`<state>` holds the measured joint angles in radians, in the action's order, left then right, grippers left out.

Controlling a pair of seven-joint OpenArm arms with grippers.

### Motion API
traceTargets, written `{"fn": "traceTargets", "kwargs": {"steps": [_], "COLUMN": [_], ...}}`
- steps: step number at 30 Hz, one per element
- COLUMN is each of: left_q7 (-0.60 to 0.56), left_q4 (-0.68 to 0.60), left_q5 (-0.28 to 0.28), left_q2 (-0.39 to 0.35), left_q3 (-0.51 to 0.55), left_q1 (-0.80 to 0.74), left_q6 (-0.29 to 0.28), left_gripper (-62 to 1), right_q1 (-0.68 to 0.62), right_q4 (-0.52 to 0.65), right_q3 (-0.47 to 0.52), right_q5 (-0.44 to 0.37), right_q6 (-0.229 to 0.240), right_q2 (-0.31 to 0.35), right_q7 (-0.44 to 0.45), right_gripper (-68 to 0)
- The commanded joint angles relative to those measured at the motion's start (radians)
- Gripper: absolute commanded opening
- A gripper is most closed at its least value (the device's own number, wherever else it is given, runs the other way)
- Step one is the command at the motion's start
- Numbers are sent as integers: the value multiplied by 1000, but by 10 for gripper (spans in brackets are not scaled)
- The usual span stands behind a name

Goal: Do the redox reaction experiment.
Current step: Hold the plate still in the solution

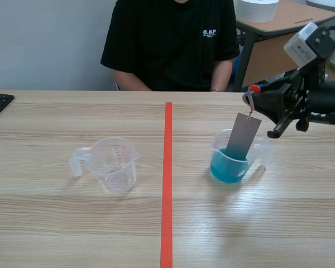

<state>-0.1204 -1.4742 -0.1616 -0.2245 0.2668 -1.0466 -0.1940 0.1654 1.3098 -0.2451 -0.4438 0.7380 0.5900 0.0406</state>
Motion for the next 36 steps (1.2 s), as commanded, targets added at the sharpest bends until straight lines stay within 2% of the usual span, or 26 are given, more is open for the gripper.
{"fn": "traceTargets", "kwargs": {"steps": [1,30,36], "left_q7": [-9,-10,-10], "left_q4": [-10,-10,-10], "left_q5": [-5,-6,-6], "left_q2": [-3,-3,-3], "left_q3": [-5,-5,-5], "left_q1": [2,2,2], "left_q6": [-2,-2,-2], "left_gripper": [-575,-575,-575], "right_q1": [13,13,12], "right_q4": [5,19,90], "right_q3": [14,15,15], "right_q5": [-4,-13,-77], "right_q6": [8,8,8], "right_q2": [14,22,61], "right_q7": [0,0,-2], "right_gripper": [-660,-660,-660]}}
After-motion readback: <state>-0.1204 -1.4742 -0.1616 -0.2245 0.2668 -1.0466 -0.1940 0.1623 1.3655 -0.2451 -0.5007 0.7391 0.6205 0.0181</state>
